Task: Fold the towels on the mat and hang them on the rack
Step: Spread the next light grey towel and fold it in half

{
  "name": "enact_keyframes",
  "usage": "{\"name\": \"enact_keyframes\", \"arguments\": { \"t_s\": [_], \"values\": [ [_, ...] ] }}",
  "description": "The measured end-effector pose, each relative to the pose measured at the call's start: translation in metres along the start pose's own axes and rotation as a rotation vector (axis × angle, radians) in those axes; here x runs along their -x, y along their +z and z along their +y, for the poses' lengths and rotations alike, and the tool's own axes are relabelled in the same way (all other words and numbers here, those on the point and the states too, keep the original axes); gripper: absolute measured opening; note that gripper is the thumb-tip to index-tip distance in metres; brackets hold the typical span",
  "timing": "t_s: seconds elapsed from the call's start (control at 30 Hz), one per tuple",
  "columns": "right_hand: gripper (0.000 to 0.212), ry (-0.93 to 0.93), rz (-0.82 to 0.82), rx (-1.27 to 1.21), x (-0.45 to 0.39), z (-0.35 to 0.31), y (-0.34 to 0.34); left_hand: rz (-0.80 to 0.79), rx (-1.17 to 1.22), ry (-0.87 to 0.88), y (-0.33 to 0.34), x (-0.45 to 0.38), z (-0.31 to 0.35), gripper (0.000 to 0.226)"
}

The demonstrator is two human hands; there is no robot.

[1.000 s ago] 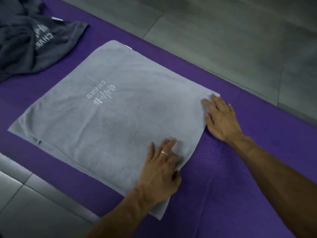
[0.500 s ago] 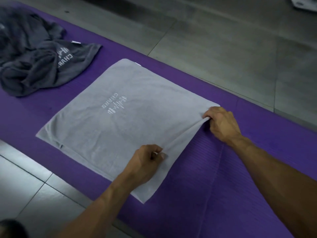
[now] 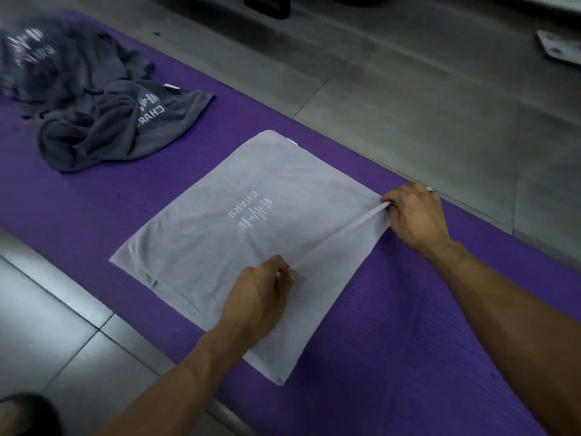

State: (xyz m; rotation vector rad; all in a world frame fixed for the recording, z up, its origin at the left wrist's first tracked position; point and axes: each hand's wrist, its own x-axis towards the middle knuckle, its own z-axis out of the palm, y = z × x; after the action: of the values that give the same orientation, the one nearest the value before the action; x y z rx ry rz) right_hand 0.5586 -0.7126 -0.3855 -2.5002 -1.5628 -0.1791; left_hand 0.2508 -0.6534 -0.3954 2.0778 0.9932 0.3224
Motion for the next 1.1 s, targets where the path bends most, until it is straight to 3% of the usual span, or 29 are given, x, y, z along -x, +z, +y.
{"name": "enact_keyframes", "arguments": {
  "t_s": [0.33,0.67,0.77,0.9,1.0,1.1],
  "values": [
    [0.035,-0.094,0.074,-0.09,-0.127,-0.122,0.024,0.208,-0.196,-0.051,-0.094,-0.046,-0.072,0.025],
    [0.042,-0.187,0.033,-0.066,-0.197,-0.211,0.075,0.231,-0.267,-0.208,-0.134,-0.078,-0.154,0.03],
    [0.045,-0.209,-0.037,-0.001,-0.209,-0.218,0.091,0.23,-0.316,-0.247,-0.134,-0.084,-0.167,0.035],
    [0.052,-0.162,-0.207,0.146,-0.217,-0.222,0.109,0.236,-0.556,-0.275,-0.135,-0.089,-0.169,0.035],
    [0.062,-0.188,-0.086,0.027,-0.208,-0.234,0.11,0.366,-0.593,-0.121,-0.132,-0.092,-0.162,0.024],
    [0.049,-0.456,0.024,-0.228,-0.166,-0.26,0.111,0.311,-0.475,0.106,-0.108,-0.095,-0.152,0.029]
  ]
}}
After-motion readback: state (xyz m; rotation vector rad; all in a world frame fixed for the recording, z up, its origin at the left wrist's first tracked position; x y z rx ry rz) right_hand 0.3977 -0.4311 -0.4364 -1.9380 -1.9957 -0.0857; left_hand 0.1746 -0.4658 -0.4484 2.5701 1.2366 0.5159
